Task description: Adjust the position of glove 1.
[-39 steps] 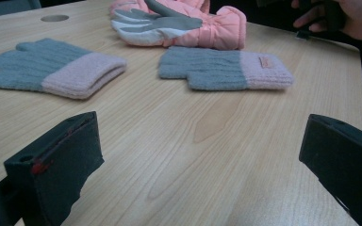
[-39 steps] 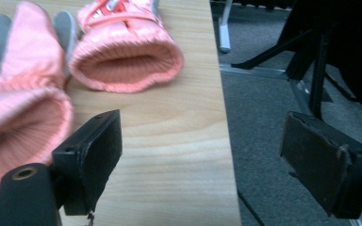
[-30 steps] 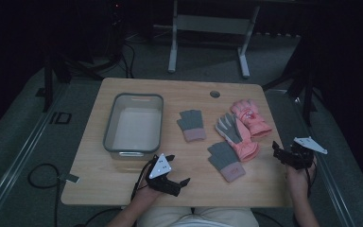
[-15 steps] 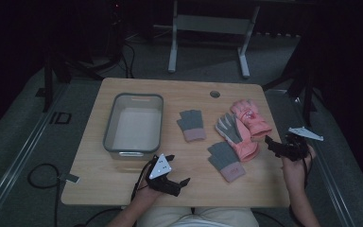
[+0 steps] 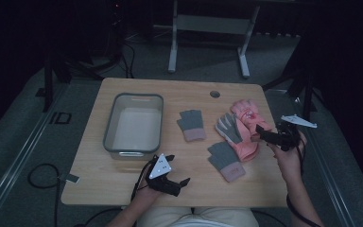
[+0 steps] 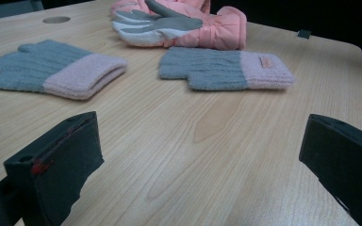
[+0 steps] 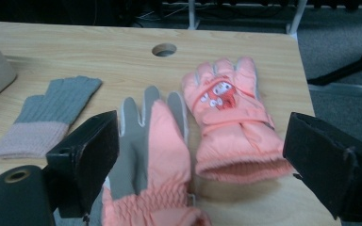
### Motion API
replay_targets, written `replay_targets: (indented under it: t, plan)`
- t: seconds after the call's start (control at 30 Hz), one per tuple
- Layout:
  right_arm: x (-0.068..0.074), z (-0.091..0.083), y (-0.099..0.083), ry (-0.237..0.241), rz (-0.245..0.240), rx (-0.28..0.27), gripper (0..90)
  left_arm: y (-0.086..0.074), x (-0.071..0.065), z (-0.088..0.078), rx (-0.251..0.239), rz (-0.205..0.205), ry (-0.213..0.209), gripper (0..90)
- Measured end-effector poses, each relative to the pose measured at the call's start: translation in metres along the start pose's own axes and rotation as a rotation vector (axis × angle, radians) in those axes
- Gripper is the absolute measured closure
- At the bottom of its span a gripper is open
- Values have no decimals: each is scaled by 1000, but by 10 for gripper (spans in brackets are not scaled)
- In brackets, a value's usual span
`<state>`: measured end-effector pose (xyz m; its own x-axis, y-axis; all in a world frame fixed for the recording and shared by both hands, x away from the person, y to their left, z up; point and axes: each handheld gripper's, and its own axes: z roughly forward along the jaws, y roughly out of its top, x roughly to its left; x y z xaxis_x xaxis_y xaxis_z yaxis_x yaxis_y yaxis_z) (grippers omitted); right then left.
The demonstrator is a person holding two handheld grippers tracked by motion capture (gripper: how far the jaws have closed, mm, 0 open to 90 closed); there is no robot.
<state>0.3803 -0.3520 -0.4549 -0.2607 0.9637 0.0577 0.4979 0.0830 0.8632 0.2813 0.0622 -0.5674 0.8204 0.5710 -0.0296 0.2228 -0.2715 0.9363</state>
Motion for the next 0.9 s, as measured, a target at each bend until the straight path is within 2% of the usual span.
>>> replay_targets:
  t: [0.3,0.57,0.87,0.9]
  plan:
    - [22,11,13,58,-80,14,177,0,0,0,0,-2,-7,0]
    - [44,22,22,95,-155,-6,246,0,0,0,1,0,-10,0]
    - [66,38,25,156,-189,7,336,0,0,0,1,0,-12,0]
    - [71,41,25,164,-194,-5,361,0,0,0,1,0,-12,0]
